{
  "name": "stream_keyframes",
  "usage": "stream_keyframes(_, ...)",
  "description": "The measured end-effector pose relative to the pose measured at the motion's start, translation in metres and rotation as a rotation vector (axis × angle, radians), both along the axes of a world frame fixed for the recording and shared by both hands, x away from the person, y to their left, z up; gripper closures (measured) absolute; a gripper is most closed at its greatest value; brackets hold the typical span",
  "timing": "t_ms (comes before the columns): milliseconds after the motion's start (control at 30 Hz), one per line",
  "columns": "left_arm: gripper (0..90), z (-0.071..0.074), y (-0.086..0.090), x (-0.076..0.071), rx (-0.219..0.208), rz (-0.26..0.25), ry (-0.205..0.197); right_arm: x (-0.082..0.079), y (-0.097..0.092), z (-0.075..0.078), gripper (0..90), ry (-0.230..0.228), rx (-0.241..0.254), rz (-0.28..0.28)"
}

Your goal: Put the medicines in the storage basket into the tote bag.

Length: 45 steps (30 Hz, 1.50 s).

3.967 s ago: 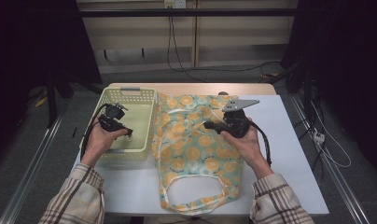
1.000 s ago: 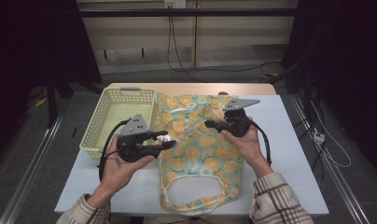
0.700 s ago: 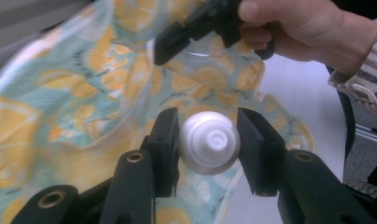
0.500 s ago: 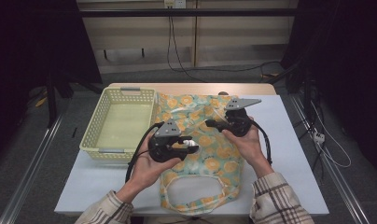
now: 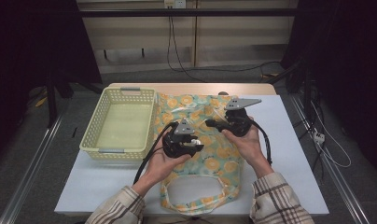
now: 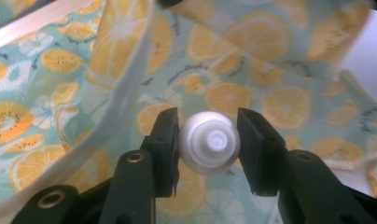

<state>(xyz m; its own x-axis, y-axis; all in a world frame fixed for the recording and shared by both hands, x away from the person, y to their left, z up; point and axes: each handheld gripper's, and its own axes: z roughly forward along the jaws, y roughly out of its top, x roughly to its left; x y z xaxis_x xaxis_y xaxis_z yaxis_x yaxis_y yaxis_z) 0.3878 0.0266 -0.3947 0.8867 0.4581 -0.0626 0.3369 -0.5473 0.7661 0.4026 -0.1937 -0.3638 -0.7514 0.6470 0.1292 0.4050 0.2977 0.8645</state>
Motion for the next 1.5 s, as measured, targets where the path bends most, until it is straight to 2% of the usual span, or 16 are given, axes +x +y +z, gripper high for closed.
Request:
stream_keyframes(200, 60.3, -0.013, -0.006, 0.009, 0.030, 0.019, 0.000, 0.001, 0.001, -0.001, 90.0, 0.003, -0.002, -0.001)
stream_keyframes(233, 60.3, -0.014, -0.007, 0.009, 0.044, 0.044, -0.011, 0.000, 0.001, -0.001, 90.0, 0.002, -0.002, -0.001)
stream_keyframes(267, 60.3, -0.016, -0.007, 0.012, 0.023, 0.027, 0.006, 0.000, 0.001, -0.001, 90.0, 0.001, -0.001, 0.000)
stream_keyframes(333, 60.3, -0.020, -0.008, 0.015, 0.033, 0.055, 0.005, 0.000, 0.001, -0.001, 90.0, 0.003, -0.004, 0.001)
stream_keyframes(400, 60.2, -0.024, -0.009, 0.020, 0.014, 0.049, 0.027, 0.001, 0.001, -0.002, 90.0, 0.005, -0.005, 0.001)
stream_keyframes(467, 60.2, -0.027, -0.010, 0.022, 0.042, 0.075, 0.015, 0.001, 0.002, -0.002, 90.0, 0.005, -0.007, 0.002)
stream_keyframes(500, 60.2, -0.030, -0.010, 0.024, 0.025, 0.061, 0.032, 0.001, 0.002, -0.002, 90.0, 0.006, -0.008, 0.003)
stream_keyframes(667, 59.4, -0.035, -0.010, 0.027, 0.040, 0.052, 0.052, 0.001, 0.003, -0.003, 90.0, 0.011, -0.010, 0.006)
stream_keyframes(700, 57.7, -0.035, -0.010, 0.027, 0.041, 0.067, 0.041, 0.001, 0.003, -0.003, 90.0, 0.012, -0.010, 0.007)
stream_keyframes(733, 53.3, -0.034, -0.009, 0.027, 0.029, 0.053, 0.050, 0.001, 0.004, -0.004, 90.0, 0.012, -0.010, 0.007)
stream_keyframes(767, 48.4, -0.033, -0.009, 0.026, 0.041, 0.076, 0.036, 0.001, 0.004, -0.003, 90.0, 0.010, -0.012, 0.008)
stream_keyframes(800, 47.0, -0.031, -0.007, 0.027, 0.034, 0.052, 0.043, 0.001, 0.004, -0.003, 90.0, 0.011, -0.010, 0.009)
stream_keyframes(933, 38.5, -0.026, -0.004, 0.023, 0.017, 0.055, 0.043, 0.001, 0.003, -0.003, 90.0, 0.010, -0.010, 0.005)
stream_keyframes(1100, 25.8, -0.018, -0.003, 0.016, 0.016, 0.038, 0.012, 0.001, 0.003, -0.003, 90.0, 0.008, -0.012, 0.004)
stream_keyframes(1267, 16.9, -0.010, 0.000, 0.007, 0.028, 0.027, -0.006, 0.001, 0.002, -0.002, 90.0, 0.005, -0.010, 0.001)
stream_keyframes(1500, 11.2, 0.005, 0.006, -0.006, 0.000, -0.006, -0.030, 0.002, 0.000, -0.002, 90.0, 0.006, -0.007, -0.007)
